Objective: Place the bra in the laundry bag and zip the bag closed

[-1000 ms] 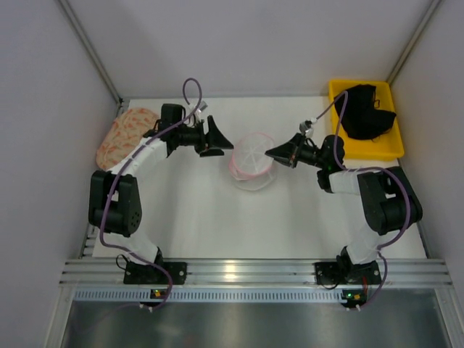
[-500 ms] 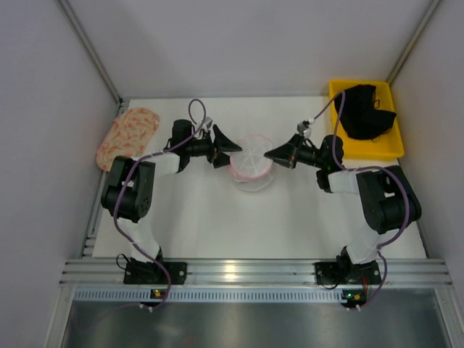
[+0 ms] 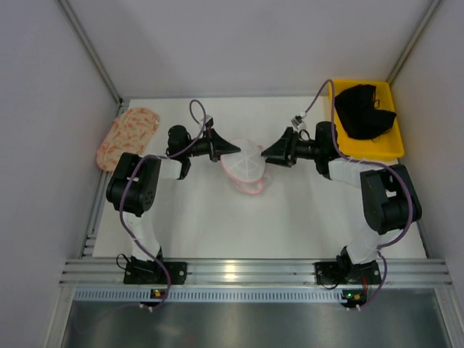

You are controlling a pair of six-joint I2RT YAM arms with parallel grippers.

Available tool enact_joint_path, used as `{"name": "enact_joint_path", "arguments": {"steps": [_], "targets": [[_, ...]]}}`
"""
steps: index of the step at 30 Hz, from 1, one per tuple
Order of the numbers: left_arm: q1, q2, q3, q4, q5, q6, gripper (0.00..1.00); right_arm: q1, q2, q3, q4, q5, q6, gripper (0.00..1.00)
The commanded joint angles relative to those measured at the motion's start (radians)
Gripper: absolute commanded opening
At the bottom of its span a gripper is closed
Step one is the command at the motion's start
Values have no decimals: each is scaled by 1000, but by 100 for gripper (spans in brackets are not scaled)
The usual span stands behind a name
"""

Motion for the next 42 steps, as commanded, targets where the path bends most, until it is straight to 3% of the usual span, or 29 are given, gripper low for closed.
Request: {"name": "enact_joint_path", "arguments": {"steps": [1,4,8,12,17,21,23,25,28,31,34,38,42], "targets": [[19,18,-32,242,70,-127,0,-42,-74,113,-303,-3,-311,73],[25,49,-21,314,102,-178,0,-69,-48,163,-437,-23,-434,79],[33,72,0,331,121,-210,0,-76,41,199,-446,-80,-465,89],[33,90,12,331,121,-218,0,-59,95,219,-390,-138,-420,90],[31,99,31,360,115,-236,0,-17,84,177,-322,-153,-327,82],[31,90,34,371,104,-244,0,-37,-5,173,-507,-68,-432,83],[31,87,28,375,99,-243,0,-85,-34,174,-530,-39,-457,87],[31,82,26,386,81,-247,0,-144,-59,218,-657,1,-489,87],[24,84,41,407,56,-253,0,-180,-71,286,-847,1,-573,84],[4,89,63,433,36,-261,0,-178,-95,265,-925,-52,-580,76],[-16,93,62,455,3,-262,0,-154,-143,162,-851,-107,-473,75],[-39,105,58,504,-22,-284,0,-56,-149,49,-544,-124,-252,81],[-45,121,46,530,-27,-307,0,-8,-90,22,-325,-98,-184,85]]}}
